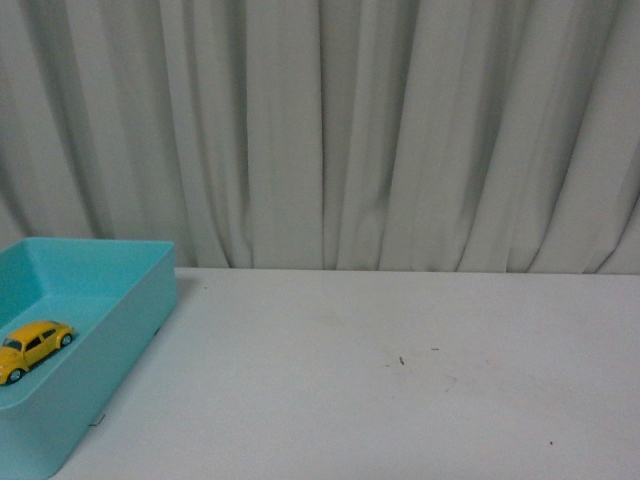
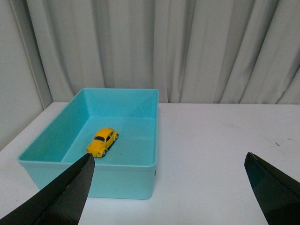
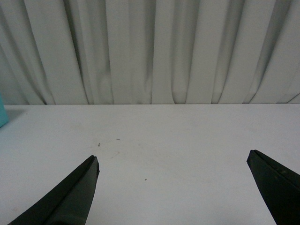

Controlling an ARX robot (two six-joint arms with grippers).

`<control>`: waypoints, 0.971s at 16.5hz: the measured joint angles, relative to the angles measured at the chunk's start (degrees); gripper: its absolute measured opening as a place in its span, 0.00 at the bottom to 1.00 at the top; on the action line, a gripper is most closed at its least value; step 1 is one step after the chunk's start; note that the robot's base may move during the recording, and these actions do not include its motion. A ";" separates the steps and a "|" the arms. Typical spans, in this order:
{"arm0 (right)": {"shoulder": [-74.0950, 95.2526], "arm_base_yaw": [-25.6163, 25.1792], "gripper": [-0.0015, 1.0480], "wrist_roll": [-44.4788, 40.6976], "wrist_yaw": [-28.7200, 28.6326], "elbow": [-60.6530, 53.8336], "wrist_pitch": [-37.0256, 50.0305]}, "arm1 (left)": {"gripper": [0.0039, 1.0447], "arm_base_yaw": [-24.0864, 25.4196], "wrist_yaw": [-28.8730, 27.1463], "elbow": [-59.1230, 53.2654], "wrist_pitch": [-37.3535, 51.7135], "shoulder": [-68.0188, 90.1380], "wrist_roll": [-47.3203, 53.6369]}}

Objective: Wind up and store yellow beetle toy

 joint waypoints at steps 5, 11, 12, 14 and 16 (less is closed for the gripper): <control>0.00 0.00 0.94 0.02 0.00 0.00 0.00 | 0.94 0.00 0.00 0.02 0.00 0.00 0.00; 0.00 0.00 0.94 0.02 0.00 0.00 0.17 | 0.94 0.00 0.00 0.02 0.00 0.00 0.00; 0.00 0.00 0.94 0.02 0.00 0.00 0.11 | 0.94 0.00 0.02 0.00 0.15 0.00 0.00; 0.00 0.00 0.94 0.00 0.02 0.00 0.04 | 0.94 0.00 0.02 0.02 0.07 0.00 0.00; 0.00 0.00 0.94 0.00 0.00 0.00 0.07 | 0.94 0.00 -0.02 0.00 0.02 0.00 0.00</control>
